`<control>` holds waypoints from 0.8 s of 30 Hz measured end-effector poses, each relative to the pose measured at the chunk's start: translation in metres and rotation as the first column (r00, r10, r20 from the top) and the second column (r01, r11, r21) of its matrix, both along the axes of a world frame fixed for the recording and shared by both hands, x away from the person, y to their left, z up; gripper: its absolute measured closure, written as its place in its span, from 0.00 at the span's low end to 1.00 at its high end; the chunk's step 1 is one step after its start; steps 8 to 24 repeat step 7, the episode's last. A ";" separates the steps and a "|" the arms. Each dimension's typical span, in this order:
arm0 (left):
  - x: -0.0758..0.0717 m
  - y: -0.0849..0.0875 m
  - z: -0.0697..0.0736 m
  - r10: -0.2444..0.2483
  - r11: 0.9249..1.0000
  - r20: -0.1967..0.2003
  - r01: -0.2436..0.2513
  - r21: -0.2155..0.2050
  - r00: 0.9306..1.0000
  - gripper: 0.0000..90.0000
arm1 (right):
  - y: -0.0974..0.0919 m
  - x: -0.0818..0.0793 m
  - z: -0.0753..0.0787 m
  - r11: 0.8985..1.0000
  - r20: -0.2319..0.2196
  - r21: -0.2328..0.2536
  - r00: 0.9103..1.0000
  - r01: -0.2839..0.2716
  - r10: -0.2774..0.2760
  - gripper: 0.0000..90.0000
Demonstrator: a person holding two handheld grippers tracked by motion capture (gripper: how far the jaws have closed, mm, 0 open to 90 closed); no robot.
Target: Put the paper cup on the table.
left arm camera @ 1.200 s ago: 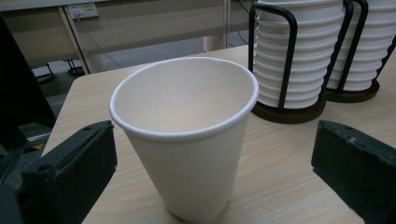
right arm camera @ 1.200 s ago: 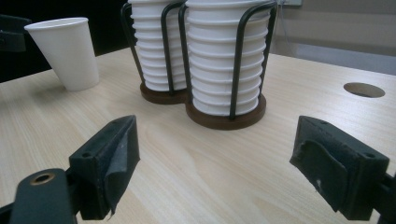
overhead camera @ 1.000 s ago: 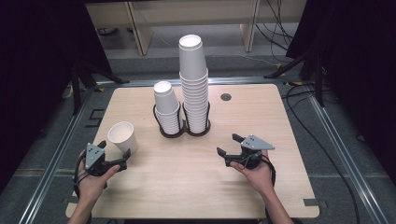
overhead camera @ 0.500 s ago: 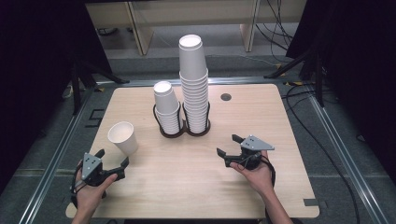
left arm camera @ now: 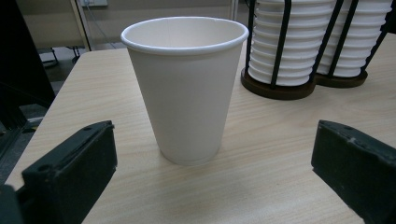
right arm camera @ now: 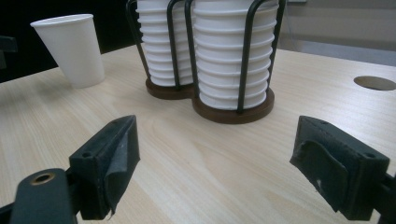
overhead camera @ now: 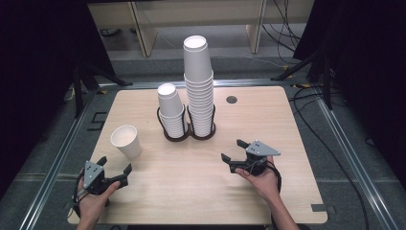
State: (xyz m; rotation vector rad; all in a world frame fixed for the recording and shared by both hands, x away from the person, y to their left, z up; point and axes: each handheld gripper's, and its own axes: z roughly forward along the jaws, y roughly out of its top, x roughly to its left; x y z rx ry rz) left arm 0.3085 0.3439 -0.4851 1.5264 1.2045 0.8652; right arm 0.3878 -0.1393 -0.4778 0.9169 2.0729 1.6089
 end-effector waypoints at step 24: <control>0.000 0.000 0.000 -0.001 1.000 0.003 0.001 -0.009 1.000 0.00 | -0.001 -0.001 0.000 1.000 0.010 -0.004 1.000 0.012 -0.012 0.17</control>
